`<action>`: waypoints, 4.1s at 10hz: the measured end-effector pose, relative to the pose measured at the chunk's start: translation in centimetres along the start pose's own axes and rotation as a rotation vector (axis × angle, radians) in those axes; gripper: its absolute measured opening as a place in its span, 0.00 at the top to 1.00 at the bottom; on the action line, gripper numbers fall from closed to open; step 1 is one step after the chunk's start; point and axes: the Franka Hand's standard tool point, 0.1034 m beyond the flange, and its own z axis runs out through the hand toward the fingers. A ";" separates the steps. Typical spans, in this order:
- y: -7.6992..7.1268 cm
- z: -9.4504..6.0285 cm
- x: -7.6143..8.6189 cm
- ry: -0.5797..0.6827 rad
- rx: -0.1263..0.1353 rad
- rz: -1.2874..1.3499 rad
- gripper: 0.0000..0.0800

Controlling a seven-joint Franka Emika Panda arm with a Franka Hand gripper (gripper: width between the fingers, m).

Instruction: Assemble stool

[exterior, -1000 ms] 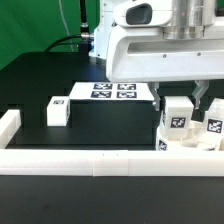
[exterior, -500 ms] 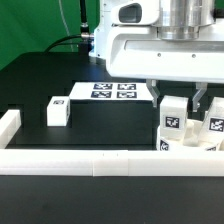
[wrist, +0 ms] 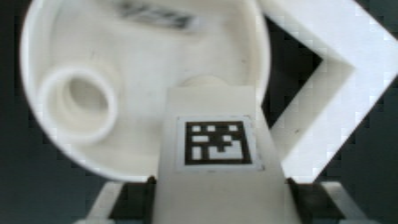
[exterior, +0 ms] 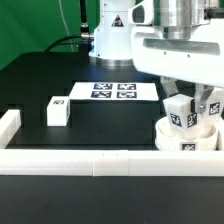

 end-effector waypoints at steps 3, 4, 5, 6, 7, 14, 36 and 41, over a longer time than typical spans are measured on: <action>-0.1 0.0 -0.3 -0.016 0.009 0.169 0.58; -0.2 0.0 -0.4 -0.021 0.010 0.228 0.58; -0.2 0.0 -0.5 -0.027 0.012 0.297 0.58; -0.2 0.1 -0.6 -0.033 0.014 0.370 0.58; -0.2 0.2 -1.0 -0.039 0.026 0.482 0.58; -0.7 0.6 -2.6 -0.117 0.105 1.074 0.58; -1.3 -2.7 -2.9 0.002 0.176 -0.462 0.19; -1.7 -2.4 -3.6 0.056 0.109 -0.974 0.19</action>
Offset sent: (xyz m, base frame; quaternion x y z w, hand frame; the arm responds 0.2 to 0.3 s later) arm 0.0000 0.0000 0.0000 0.0000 0.0000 0.1296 0.9916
